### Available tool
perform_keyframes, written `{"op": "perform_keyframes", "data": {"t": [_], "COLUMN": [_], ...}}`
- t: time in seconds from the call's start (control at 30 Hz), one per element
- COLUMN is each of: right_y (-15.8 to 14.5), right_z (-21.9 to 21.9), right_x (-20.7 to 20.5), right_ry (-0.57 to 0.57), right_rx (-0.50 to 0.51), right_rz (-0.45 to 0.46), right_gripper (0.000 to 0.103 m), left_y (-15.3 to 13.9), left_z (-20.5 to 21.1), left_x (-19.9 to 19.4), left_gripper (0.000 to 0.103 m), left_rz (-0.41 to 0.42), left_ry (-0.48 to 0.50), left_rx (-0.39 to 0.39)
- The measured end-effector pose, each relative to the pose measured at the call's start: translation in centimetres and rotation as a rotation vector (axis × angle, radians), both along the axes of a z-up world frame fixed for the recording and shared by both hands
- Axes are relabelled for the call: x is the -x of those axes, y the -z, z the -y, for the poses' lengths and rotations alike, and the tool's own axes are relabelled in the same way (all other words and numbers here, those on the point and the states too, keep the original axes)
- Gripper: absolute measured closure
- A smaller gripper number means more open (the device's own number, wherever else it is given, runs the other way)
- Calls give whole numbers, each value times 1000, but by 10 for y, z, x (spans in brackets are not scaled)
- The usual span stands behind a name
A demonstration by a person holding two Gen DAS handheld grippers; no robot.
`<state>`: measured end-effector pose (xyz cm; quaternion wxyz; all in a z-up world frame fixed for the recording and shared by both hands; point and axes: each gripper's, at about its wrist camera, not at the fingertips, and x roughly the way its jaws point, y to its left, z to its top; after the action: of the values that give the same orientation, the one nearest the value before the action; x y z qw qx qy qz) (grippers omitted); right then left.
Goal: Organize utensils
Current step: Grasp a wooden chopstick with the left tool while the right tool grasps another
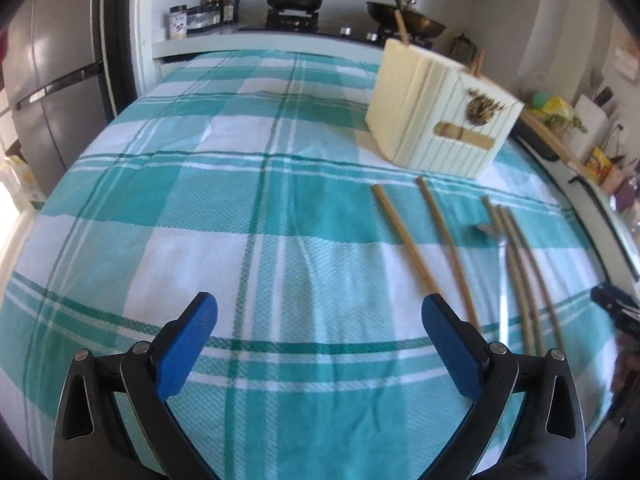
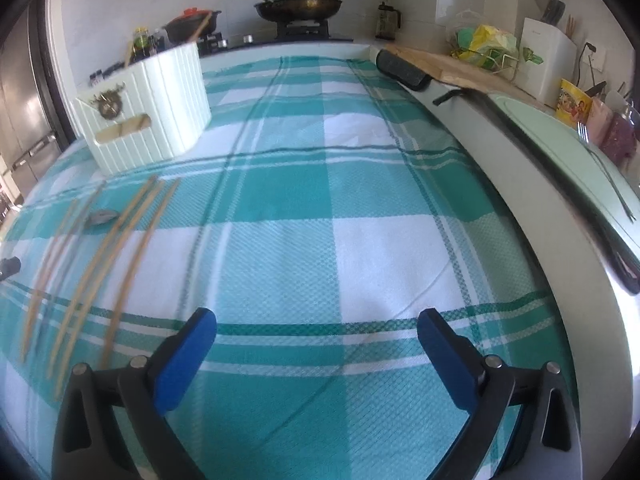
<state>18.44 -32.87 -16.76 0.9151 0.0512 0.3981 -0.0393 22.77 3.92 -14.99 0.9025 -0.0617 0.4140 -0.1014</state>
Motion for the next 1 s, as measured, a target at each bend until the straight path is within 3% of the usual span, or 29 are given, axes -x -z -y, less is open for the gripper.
{"op": "perform_keyframes", "data": {"t": [0.07, 0.13, 0.2, 0.27, 0.37, 0.5, 0.6, 0.7, 0.9, 1.0], "right_y": [-11, -17, -19, -15, -3, 14, 17, 15, 13, 13], "right_z": [-22, -46, -69, -86, -98, -109, -112, -108, -107, -110], "right_x": [5, 1, -11, -26, -42, -46, -42, -40, -63, -89], "right_ry": [-59, -132, -197, -217, -234, -265, -273, -267, -289, -310], "right_rx": [-45, -56, -52, -8, -9, 48, 82, 83, 63, 79], "right_rz": [21, 24, 10, -13, -66, -119, -124, -142, -187, -208], "right_gripper": [2, 9, 27, 38, 47, 47, 48, 49, 49, 48], "left_y": [-7, -6, -3, 1, 14, 27, 31, 30, 26, 26], "left_z": [13, 34, 55, 69, 77, 70, 53, 41, 41, 49], "left_x": [2, -4, -11, -19, -28, -26, -24, -25, -53, -75], "left_gripper": [1, 1, 1, 1, 2, 2, 1, 1, 1, 3], "left_rz": [-7, -24, -18, -4, -26, -42, -74, -90, -156, -183], "left_ry": [29, 78, 103, 104, 100, 74, 68, 75, 155, 175], "left_rx": [44, 50, -2, -69, -150, -249, -202, -208, -117, -150]}}
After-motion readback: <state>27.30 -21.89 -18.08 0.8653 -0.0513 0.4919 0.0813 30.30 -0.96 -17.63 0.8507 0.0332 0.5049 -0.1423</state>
